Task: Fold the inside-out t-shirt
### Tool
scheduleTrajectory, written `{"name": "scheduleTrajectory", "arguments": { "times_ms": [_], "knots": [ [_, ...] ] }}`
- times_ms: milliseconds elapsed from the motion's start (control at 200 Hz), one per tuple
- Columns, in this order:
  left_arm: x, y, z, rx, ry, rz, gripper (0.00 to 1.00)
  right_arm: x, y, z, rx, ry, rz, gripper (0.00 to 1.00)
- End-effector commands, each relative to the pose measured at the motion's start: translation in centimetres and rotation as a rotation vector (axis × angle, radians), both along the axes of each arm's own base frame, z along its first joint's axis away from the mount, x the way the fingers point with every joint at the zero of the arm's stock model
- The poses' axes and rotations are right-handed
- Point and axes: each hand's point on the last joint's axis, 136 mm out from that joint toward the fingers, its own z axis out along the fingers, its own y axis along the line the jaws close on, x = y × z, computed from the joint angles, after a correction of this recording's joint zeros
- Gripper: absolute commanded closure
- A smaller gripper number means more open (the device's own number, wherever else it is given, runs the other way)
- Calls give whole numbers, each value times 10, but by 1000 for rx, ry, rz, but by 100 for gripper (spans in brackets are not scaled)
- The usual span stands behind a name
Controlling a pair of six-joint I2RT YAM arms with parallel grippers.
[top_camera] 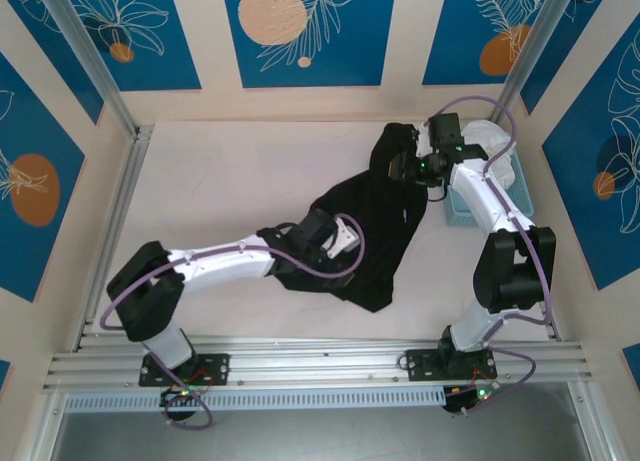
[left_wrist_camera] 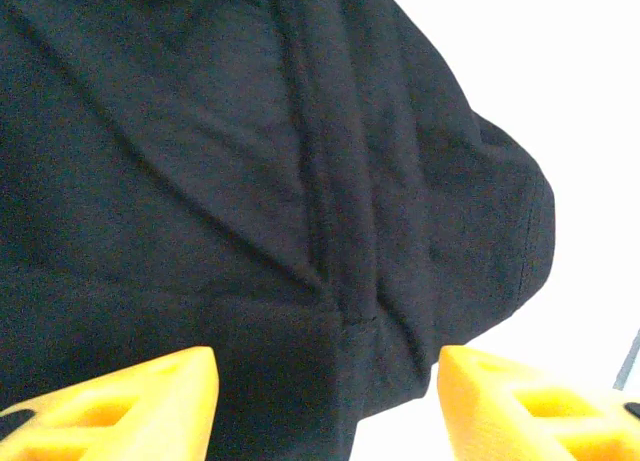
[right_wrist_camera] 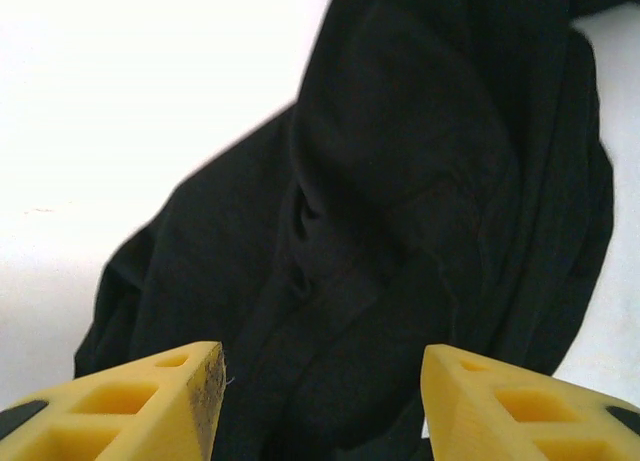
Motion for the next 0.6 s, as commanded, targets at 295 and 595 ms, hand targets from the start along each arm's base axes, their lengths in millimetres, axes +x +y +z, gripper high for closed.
{"name": "scheduleTrajectory", "arguments": {
  "times_ms": [295, 595],
  "knots": [
    [43, -5, 17, 25, -121, 61, 100, -15, 7, 3, 79, 0, 11, 45],
    [122, 91, 182, -336, -322, 415, 100, -49, 10, 12, 93, -12, 20, 45]
  ]
}}
